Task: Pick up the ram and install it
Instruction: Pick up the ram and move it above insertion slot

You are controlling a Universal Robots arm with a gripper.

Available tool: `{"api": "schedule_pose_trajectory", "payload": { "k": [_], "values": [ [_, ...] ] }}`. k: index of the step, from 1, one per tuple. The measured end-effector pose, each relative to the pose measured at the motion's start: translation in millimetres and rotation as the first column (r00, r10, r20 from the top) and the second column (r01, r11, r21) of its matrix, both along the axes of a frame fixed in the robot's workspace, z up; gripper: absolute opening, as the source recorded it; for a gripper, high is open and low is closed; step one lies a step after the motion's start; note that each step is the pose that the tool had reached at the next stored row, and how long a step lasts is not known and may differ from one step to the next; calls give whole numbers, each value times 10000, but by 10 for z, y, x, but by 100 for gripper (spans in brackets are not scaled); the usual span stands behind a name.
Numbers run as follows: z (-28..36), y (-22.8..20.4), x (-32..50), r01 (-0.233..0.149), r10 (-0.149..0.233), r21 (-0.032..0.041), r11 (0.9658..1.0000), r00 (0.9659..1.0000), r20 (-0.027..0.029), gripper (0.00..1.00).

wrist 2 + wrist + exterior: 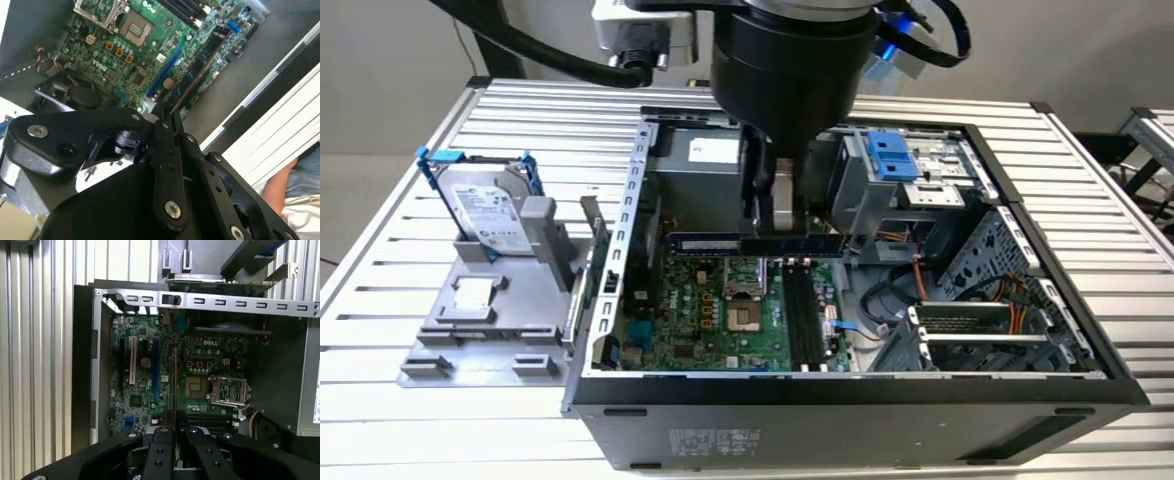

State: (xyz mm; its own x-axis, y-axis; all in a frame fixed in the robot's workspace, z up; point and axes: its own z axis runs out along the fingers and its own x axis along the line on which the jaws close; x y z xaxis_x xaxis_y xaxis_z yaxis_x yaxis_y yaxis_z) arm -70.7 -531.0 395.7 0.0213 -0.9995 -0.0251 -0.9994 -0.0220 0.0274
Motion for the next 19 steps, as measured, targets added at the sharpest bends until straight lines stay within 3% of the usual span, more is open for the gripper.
{"api": "schedule_pose_trajectory", "payload": {
  "k": [19],
  "values": [
    [1, 3, 851, 0, 0, -2, 10000, 10000, 34, 0]
  ]
}}
